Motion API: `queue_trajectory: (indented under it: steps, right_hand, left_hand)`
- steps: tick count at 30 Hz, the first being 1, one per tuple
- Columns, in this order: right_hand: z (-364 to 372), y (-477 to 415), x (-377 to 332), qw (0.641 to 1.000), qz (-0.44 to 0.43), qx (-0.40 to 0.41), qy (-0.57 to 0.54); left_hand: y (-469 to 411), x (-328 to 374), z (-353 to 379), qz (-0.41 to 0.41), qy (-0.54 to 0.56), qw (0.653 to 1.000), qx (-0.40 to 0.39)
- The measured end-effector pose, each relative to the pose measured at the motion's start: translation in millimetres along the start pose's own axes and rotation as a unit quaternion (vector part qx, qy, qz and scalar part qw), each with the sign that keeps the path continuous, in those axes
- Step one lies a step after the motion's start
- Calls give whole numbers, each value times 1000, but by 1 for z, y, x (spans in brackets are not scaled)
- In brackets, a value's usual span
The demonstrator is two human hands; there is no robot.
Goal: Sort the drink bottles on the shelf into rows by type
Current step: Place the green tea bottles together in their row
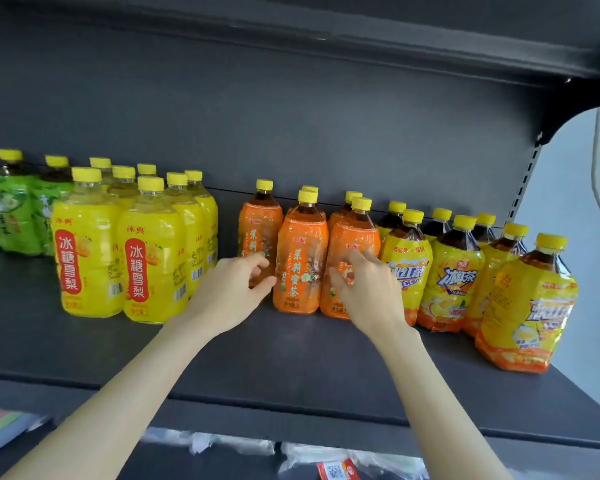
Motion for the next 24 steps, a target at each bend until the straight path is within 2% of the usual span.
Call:
queue_trajectory:
  steps: [4, 8, 15, 20, 24]
  right_hand:
    - [-13, -12, -57, 995, -54, 46, -76]
    - [-17, -16, -138, 979, -114, 80, -152]
    - [24, 2, -308, 952, -159, 105, -240]
    - [79, 18, -421, 946, -157, 73, -273]
    - [108, 8, -489, 944, -159, 41, -285]
  left_hand:
    - [28, -10, -72, 50, -14, 994, 98]
    - [65, -57, -140, 55, -20, 989, 137]
    - [139, -195, -237, -21, -33, 984, 173]
    - [179, -299, -296, -76, -60, 980, 174]
    - [184, -353, -337, -90, -63, 977, 181]
Point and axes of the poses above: each hand's wrist, its own y-axis away from the middle knuckle, its own z-axis out of the palm, x = y × z, the point moved 6 cm from there along -y, towards the middle knuckle, and after that the axes turned 15 degrees about -z, right-handed, at the moved point
